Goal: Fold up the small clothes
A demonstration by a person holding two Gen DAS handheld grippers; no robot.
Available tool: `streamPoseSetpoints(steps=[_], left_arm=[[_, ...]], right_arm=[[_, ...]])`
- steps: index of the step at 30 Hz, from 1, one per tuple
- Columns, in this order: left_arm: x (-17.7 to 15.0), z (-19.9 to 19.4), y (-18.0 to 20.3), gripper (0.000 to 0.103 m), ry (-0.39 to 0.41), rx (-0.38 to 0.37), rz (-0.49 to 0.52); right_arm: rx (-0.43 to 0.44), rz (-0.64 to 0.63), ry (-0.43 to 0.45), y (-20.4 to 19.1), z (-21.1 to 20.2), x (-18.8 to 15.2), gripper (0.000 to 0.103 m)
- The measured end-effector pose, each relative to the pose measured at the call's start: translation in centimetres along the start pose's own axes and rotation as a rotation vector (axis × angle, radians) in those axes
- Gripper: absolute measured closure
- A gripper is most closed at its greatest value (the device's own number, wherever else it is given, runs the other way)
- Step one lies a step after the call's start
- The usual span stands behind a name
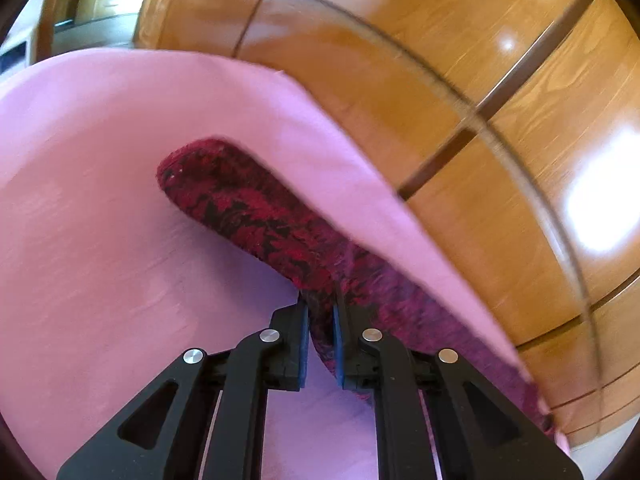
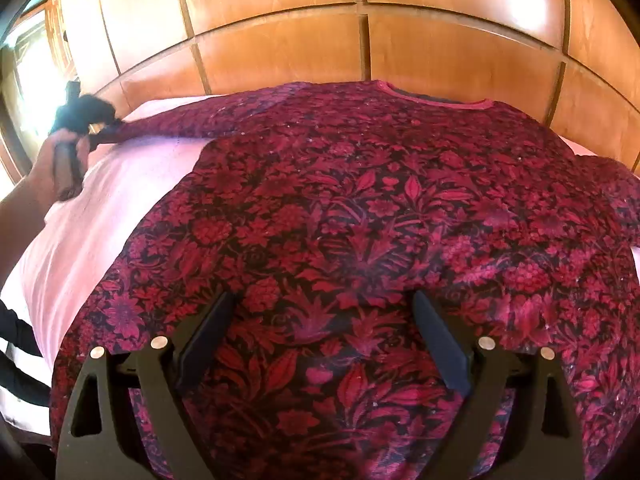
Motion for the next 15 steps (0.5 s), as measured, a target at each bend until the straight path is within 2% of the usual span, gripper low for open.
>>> streamPoseSetpoints(steps=[3,5,7,8,10,12,15], left_arm=[[-1.2,0.5,0.2,0.092,-0.027,0.077,0.040],[-1.7,0.3,0.9,0.088,-0.044,0.162,0.080],[-2.3,-0.7,2.0,0.068,-0.030,0.229,0.093],[-3.1,-2.0,3.2,0.064,-0.010,0.231,0.109],[-6.3,-4.9,5.9,0.053,-0.002,0.122,0.189],[-9.3,-6.7,9.0,0.053,-0.009,0.042,0.261],[-15.8,-9.8,14.5,0.053,-0.059,-0.153,0.418]], right_arm=[[-0.001,-0.001,-0.004,0.2,-0.1,-0.1,0.012],[0.000,0.000,-0.008,0.3,-0.1,0.0,0.011],[-0.001,0.000,-0.002,0.4,-0.1,0.0,0.011],[0.007,0.005,0.004,0.5,-0.3,-0.1,0.011],[0.036,0.024,0.016,0.9,-0.6,-0.1,0.011],[0.072,0.054,0.026,1.7,-1.4,-0.2,0.018],[0.142,0.190,0.053,5.2,-4.2,-0.1,0.025]])
Point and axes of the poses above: each gripper's, at about its wrist camera, not at the fingertips, and z roughly the way its jaws point, y to its right, x to its top, the point moved 1 cm from there along z, roughly the way its jaws point, and after that the axes turned 5 degrees about z, right-handed, at the moved point
